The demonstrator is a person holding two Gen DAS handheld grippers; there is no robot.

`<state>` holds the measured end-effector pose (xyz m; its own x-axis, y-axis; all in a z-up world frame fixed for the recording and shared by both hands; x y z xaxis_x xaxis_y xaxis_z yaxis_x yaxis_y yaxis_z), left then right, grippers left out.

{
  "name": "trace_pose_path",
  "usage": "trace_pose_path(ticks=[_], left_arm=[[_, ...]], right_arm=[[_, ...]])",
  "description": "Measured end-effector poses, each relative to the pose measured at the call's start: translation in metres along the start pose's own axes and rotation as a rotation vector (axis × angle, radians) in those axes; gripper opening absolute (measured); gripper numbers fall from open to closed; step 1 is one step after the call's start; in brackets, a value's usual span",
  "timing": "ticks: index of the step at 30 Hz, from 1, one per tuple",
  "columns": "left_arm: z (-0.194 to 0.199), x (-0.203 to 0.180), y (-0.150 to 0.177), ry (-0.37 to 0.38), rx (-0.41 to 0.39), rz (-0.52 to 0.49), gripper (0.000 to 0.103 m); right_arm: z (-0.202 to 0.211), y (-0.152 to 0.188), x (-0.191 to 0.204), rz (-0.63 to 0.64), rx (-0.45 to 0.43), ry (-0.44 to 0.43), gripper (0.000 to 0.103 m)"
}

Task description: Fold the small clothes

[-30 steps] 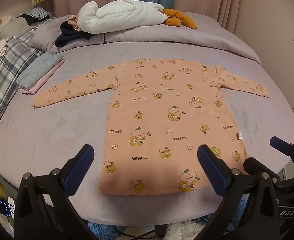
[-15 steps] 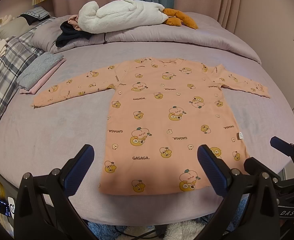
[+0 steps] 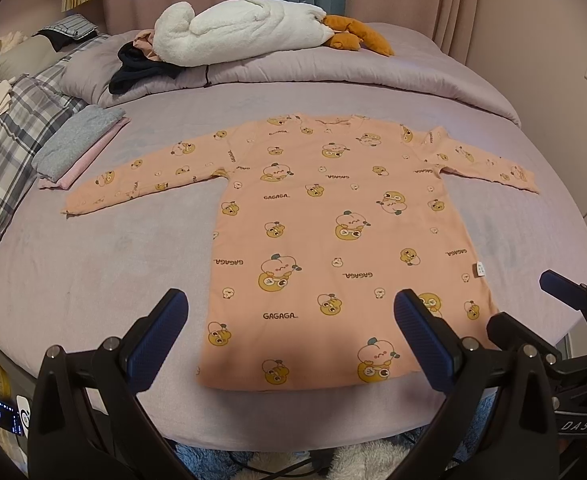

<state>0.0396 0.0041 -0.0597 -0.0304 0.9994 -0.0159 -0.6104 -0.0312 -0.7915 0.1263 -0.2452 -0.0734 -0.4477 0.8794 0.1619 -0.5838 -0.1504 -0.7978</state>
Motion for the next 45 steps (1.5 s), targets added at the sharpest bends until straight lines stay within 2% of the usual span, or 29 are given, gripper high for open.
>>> trace_pose_path(ticks=[35,37,39,42,45], left_arm=[[-0.006,-0.001,0.004,0.013,0.012,0.007,0.103],[-0.009,-0.002,0.004,0.068,0.012,0.046,0.103],[-0.015,-0.001,0.005,0.149,0.019,0.112,0.103],[-0.032,0.000,0.009,0.317,0.061,0.261,0.103],[-0.051,0.003,0.015,0.415,0.105,0.377,0.103]], right_arm=[[-0.001,-0.002,-0.001,-0.013,0.007,0.000,0.102],[-0.003,-0.002,-0.003,-0.038,0.004,-0.023,0.102],[-0.008,-0.002,-0.007,-0.101,0.003,-0.089,0.102],[-0.021,0.003,-0.029,-0.261,0.013,-0.184,0.102],[-0.036,0.012,-0.063,-0.396,0.023,-0.162,0.102]])
Point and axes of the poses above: each gripper's, at about its wrist camera, not at the fingertips, and z roughly against the way its jaws point, x to its left, y to its underside, the point moved 6 cm from there along -z, roughly the way its jaws point, and after that the axes turned 14 degrees about -x, right-handed, at the moved point
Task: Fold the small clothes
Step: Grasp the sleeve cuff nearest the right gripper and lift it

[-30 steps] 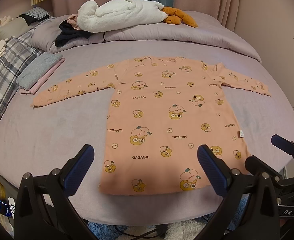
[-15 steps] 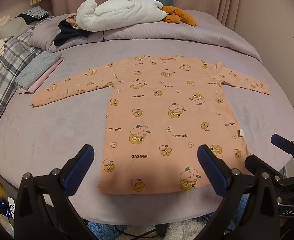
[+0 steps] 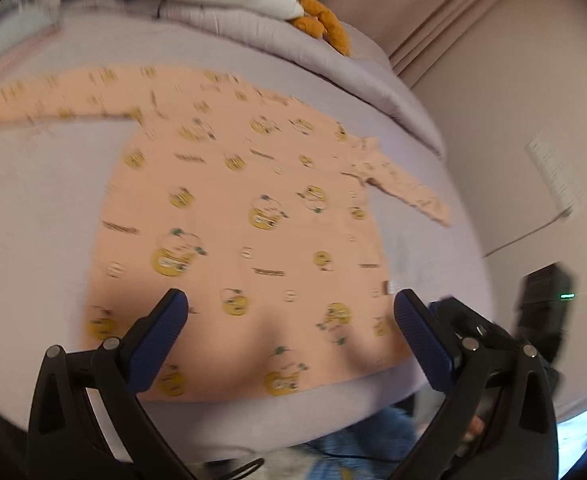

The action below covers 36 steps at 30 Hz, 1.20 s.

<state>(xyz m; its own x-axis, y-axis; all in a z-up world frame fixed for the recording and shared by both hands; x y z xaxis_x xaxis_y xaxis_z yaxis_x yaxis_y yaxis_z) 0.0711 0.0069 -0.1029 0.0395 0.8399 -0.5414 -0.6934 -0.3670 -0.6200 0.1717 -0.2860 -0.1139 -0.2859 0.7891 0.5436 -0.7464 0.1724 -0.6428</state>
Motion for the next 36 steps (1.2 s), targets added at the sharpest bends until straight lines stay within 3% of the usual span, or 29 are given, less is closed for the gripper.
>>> trace_pose_path(ticks=[4,7,10,14,24,26,27,28,29,30,31,33,36], left_arm=[[-0.017,0.006,-0.003,0.039,0.007,0.068,0.103],[-0.027,0.011,-0.009,0.060,0.016,0.124,0.103],[-0.028,0.015,-0.018,0.083,0.002,0.150,0.103],[-0.041,0.023,-0.031,0.027,0.009,0.113,0.103],[-0.085,0.037,-0.068,-0.078,0.006,0.079,0.103],[-0.092,0.037,-0.073,-0.082,0.004,0.080,0.103],[-0.094,0.038,-0.074,-0.087,0.004,0.076,0.103],[-0.097,0.039,-0.075,-0.095,0.005,0.069,0.103],[-0.100,0.040,-0.077,-0.102,0.006,0.065,0.103],[-0.102,0.041,-0.077,-0.106,0.007,0.065,0.103],[-0.104,0.043,-0.078,-0.109,0.008,0.069,0.103],[-0.108,0.047,-0.080,-0.111,0.010,0.079,0.103],[-0.111,0.051,-0.081,-0.118,0.013,0.083,0.103]], right_arm=[[0.000,-0.020,-0.069,-0.150,-0.088,0.112,0.102],[0.002,-0.042,-0.122,-0.205,-0.155,0.234,0.102],[0.004,-0.063,-0.163,-0.248,-0.215,0.298,0.102],[-0.002,-0.089,-0.216,-0.327,-0.238,0.379,0.102],[-0.040,-0.165,-0.282,-0.534,-0.392,0.353,0.102],[-0.042,-0.177,-0.290,-0.567,-0.439,0.371,0.096],[-0.043,-0.183,-0.294,-0.579,-0.461,0.373,0.083],[-0.045,-0.184,-0.300,-0.588,-0.464,0.373,0.060],[-0.049,-0.184,-0.304,-0.597,-0.452,0.382,0.046],[-0.053,-0.182,-0.308,-0.610,-0.433,0.401,0.019],[-0.052,-0.177,-0.315,-0.627,-0.429,0.411,0.009],[-0.058,-0.178,-0.312,-0.650,-0.456,0.377,0.008],[-0.057,-0.182,-0.297,-0.596,-0.443,0.411,0.008]])
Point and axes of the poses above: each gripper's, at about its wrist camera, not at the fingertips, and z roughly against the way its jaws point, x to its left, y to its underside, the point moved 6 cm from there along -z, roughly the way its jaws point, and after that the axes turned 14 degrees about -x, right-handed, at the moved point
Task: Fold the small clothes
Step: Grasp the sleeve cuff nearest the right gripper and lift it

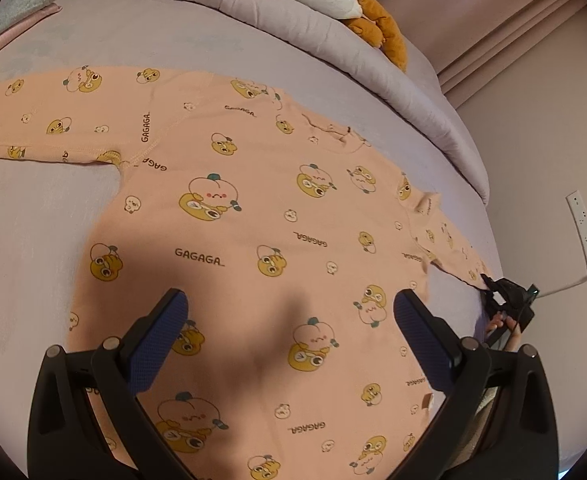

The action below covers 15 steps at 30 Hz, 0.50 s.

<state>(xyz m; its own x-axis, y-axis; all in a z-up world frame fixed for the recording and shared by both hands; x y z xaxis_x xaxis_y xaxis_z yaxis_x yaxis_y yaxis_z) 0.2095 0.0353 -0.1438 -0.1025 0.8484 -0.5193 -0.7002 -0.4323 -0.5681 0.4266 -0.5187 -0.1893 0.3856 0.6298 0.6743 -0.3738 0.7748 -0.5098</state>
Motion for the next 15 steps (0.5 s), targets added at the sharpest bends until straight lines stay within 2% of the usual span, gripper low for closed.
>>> trace_pose_path(ticks=[1,3,7,11,15], left_arm=[[0.000,0.001,0.000,0.004,0.001,0.002,0.103],[0.001,0.004,-0.002,0.011,0.002,0.007,0.103],[0.006,0.009,-0.003,0.024,-0.002,0.023,0.103],[0.018,0.018,-0.005,0.033,-0.019,0.037,0.103],[0.030,0.032,-0.014,0.053,-0.065,0.063,0.103]], right_arm=[[0.001,-0.001,0.011,0.033,-0.002,0.004,0.008],[0.014,-0.007,0.029,0.082,-0.009,-0.047,0.008],[0.043,0.001,0.112,0.255,-0.009,-0.151,0.008],[0.080,0.032,0.206,0.421,0.004,-0.282,0.008],[0.109,0.080,0.304,0.586,0.026,-0.405,0.008]])
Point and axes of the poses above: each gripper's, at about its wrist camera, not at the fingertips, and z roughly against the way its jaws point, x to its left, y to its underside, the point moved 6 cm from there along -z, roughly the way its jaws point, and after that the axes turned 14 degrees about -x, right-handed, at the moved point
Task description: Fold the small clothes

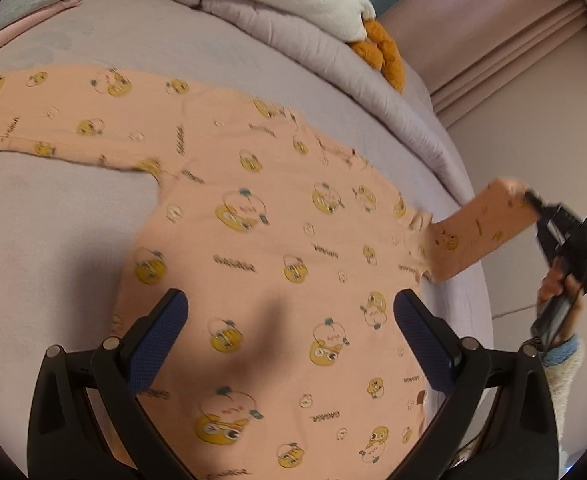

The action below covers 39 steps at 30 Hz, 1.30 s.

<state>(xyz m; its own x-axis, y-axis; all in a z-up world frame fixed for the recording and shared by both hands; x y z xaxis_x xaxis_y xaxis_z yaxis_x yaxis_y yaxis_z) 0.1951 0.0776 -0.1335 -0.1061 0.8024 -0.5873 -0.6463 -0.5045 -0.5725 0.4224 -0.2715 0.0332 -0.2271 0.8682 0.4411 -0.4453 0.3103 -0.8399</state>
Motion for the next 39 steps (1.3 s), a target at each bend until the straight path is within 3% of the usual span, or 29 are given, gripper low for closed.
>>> trace_pose_path(ticks=[3,8,15,17,18,19,22,26,28,30,33,36,39], left_arm=[[0.004,0.010,-0.009,0.012,-0.019,0.026,0.103],[0.019,0.041,-0.018,0.001,-0.057,0.074,0.103],[0.033,0.094,-0.022,-0.085,-0.085,0.153,0.103],[0.037,0.101,-0.024,-0.098,-0.093,0.164,0.103],[0.039,0.103,-0.025,-0.103,-0.099,0.163,0.103],[0.042,0.104,-0.026,-0.104,-0.105,0.161,0.103],[0.042,0.097,-0.034,-0.084,-0.124,0.156,0.103],[0.032,0.072,-0.050,-0.014,-0.139,0.150,0.103],[0.025,0.052,-0.059,0.016,-0.160,0.112,0.103],[0.014,0.034,-0.066,0.060,-0.161,0.093,0.103],[-0.015,0.000,-0.071,0.202,-0.114,0.096,0.102],[-0.053,-0.034,-0.070,0.285,-0.056,0.097,0.100],[-0.084,-0.047,-0.064,0.291,-0.016,0.063,0.090]], right_arm=[[-0.020,0.012,0.078,0.138,0.035,-0.062,0.008],[-0.060,0.095,0.175,0.452,0.123,-0.069,0.008],[-0.106,0.246,0.233,0.819,0.305,-0.069,0.011],[-0.113,0.280,0.238,0.901,0.381,-0.076,0.025],[-0.112,0.291,0.241,0.904,0.415,-0.109,0.043],[-0.108,0.295,0.243,0.890,0.434,-0.146,0.052],[-0.084,0.283,0.245,0.811,0.449,-0.265,0.057],[-0.044,0.245,0.231,0.512,0.524,-0.524,0.058],[-0.034,0.219,0.205,0.381,0.517,-0.545,0.062],[-0.032,0.197,0.170,0.301,0.473,-0.497,0.062],[-0.051,0.172,0.100,0.263,0.417,-0.252,0.061],[-0.055,0.162,0.058,0.200,0.387,-0.166,0.037],[-0.065,0.160,0.032,0.171,0.357,-0.098,0.028]])
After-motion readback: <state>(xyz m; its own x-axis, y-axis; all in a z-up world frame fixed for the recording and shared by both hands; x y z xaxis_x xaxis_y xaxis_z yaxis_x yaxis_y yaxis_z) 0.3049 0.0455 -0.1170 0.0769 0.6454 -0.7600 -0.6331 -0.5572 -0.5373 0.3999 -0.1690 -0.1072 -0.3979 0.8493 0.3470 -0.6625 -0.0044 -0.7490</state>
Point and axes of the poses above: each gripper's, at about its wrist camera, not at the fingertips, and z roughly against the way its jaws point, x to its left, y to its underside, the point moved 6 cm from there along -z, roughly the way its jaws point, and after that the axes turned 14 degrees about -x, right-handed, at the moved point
